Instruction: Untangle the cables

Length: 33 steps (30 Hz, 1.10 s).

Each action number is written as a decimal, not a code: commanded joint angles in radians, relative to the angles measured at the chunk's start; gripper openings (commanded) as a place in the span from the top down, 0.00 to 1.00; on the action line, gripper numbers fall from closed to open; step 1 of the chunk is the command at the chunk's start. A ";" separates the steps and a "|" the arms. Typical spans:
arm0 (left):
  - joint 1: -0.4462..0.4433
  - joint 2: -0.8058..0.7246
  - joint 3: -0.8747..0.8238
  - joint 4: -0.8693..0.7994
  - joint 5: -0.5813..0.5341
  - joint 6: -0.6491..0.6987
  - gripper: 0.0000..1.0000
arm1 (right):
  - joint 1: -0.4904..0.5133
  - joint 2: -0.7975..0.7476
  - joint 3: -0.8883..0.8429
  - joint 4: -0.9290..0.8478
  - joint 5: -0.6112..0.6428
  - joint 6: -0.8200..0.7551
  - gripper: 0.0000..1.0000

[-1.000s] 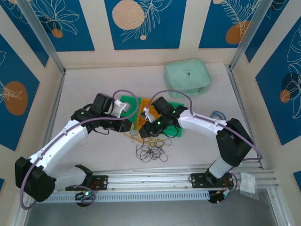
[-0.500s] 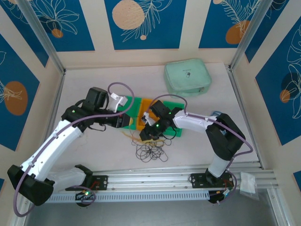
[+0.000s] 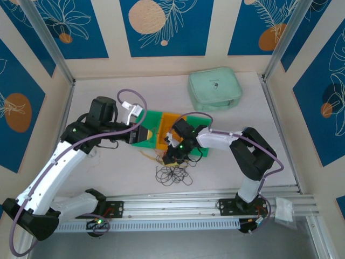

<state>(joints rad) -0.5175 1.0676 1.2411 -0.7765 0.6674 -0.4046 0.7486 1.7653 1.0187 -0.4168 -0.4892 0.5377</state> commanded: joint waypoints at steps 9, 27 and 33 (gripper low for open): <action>-0.009 -0.029 0.094 0.038 0.060 -0.041 1.00 | -0.014 0.072 -0.027 0.035 -0.023 0.022 0.72; -0.006 -0.029 0.265 -0.009 0.057 -0.025 1.00 | -0.030 0.188 -0.011 0.068 -0.060 0.028 0.75; -0.005 -0.033 0.300 -0.039 0.036 -0.009 1.00 | -0.029 0.191 -0.014 0.070 -0.058 0.027 0.76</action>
<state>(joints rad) -0.5175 1.0431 1.5036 -0.7792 0.7055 -0.4366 0.7185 1.8893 1.0306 -0.2989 -0.5579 0.5583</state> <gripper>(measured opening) 0.047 0.244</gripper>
